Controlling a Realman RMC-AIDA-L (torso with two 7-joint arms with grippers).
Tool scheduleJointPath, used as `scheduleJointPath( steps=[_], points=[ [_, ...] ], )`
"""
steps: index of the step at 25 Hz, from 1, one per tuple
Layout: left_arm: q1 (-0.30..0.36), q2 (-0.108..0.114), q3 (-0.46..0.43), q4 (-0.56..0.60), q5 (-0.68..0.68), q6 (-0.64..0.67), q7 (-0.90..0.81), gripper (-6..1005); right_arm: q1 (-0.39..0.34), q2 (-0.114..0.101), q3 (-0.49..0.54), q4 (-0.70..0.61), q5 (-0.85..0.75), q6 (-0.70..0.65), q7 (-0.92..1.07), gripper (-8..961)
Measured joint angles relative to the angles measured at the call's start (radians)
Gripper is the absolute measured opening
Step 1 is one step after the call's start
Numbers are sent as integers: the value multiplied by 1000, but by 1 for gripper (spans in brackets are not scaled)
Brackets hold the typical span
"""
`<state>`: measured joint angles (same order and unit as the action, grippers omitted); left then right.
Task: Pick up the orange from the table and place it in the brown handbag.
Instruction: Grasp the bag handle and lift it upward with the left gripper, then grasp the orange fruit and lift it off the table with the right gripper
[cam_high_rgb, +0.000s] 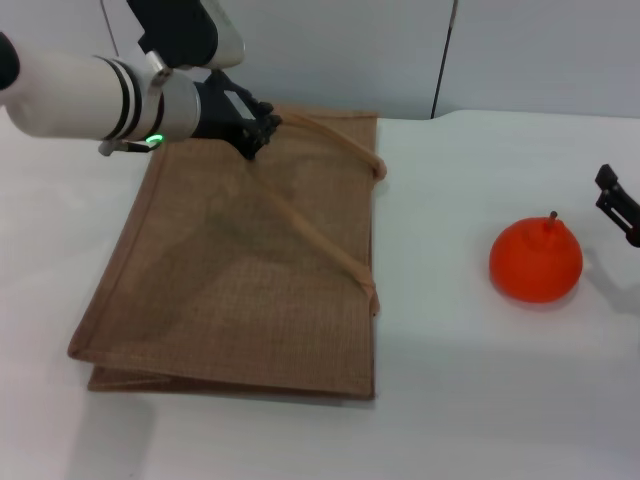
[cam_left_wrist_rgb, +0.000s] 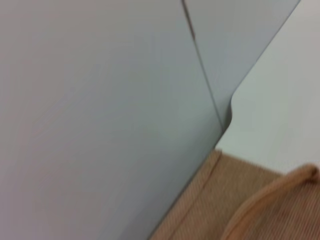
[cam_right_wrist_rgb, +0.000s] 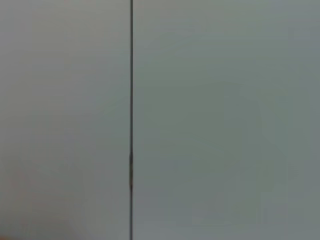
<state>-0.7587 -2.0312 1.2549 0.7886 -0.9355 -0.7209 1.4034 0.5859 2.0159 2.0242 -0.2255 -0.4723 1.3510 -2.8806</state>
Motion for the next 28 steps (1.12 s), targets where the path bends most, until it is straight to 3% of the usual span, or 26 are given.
scheduleJointPath(
  steps=[17,28],
  points=[
    [104,2,12,401,90,-256,-182,122,21,-5,-206,7,0,61,134,896],
    [115,4,1,488,96,-314,-208,122,24,-11,-315,-16,0,121,182,896]
  ],
)
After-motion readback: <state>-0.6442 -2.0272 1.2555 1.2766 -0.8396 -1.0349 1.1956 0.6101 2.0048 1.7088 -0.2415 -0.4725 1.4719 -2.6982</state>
